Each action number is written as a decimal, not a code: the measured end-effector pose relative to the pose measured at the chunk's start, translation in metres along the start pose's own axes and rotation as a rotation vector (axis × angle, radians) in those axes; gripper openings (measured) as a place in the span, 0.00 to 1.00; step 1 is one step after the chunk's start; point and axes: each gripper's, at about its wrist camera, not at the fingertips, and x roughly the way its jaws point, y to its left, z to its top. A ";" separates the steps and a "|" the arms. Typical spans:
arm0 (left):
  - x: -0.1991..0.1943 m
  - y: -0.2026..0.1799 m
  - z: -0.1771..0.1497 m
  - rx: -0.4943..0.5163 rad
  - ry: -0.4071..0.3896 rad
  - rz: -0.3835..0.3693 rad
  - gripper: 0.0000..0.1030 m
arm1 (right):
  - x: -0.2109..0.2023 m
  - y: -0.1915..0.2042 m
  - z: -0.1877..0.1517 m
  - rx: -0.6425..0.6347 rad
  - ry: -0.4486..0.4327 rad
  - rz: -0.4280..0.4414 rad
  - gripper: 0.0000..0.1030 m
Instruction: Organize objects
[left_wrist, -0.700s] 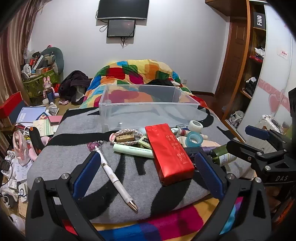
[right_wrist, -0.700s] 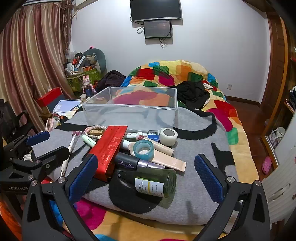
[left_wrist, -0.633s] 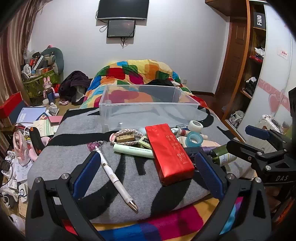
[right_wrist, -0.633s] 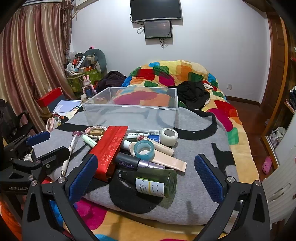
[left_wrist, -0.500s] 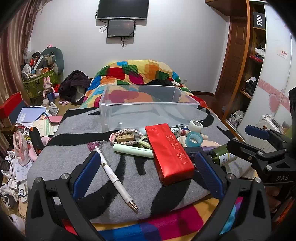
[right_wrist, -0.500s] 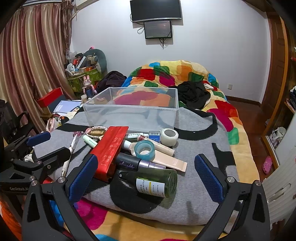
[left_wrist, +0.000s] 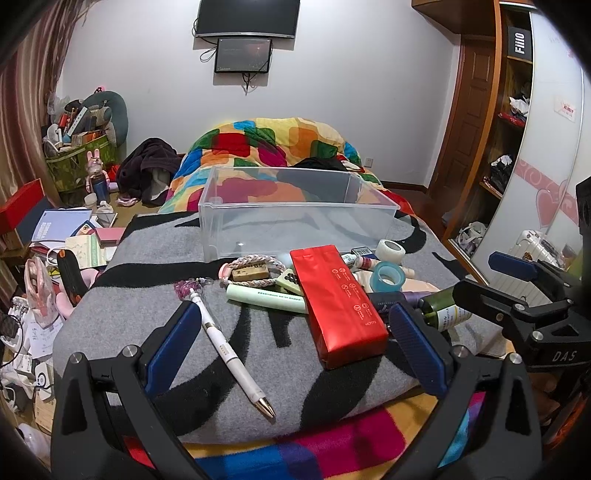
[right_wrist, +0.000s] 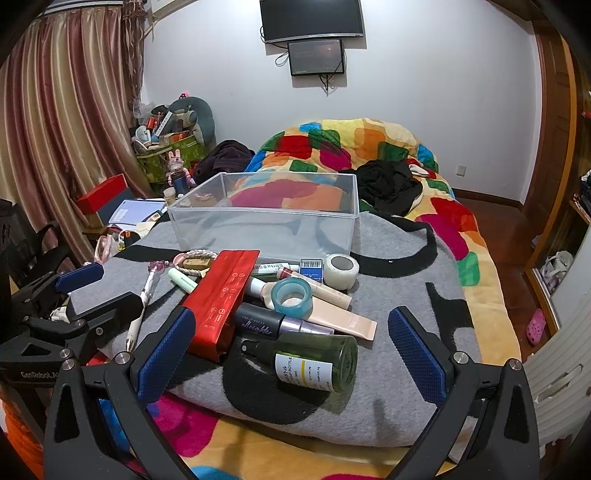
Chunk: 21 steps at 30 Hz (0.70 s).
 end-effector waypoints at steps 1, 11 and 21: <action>0.000 0.000 0.000 0.001 0.000 0.000 1.00 | 0.000 0.001 0.000 -0.001 -0.001 0.001 1.00; -0.001 0.001 0.000 0.001 -0.002 0.002 1.00 | 0.000 0.001 0.000 0.001 0.001 0.005 1.00; -0.001 0.001 0.001 0.000 -0.004 -0.002 1.00 | 0.001 0.001 -0.001 0.002 0.002 0.008 1.00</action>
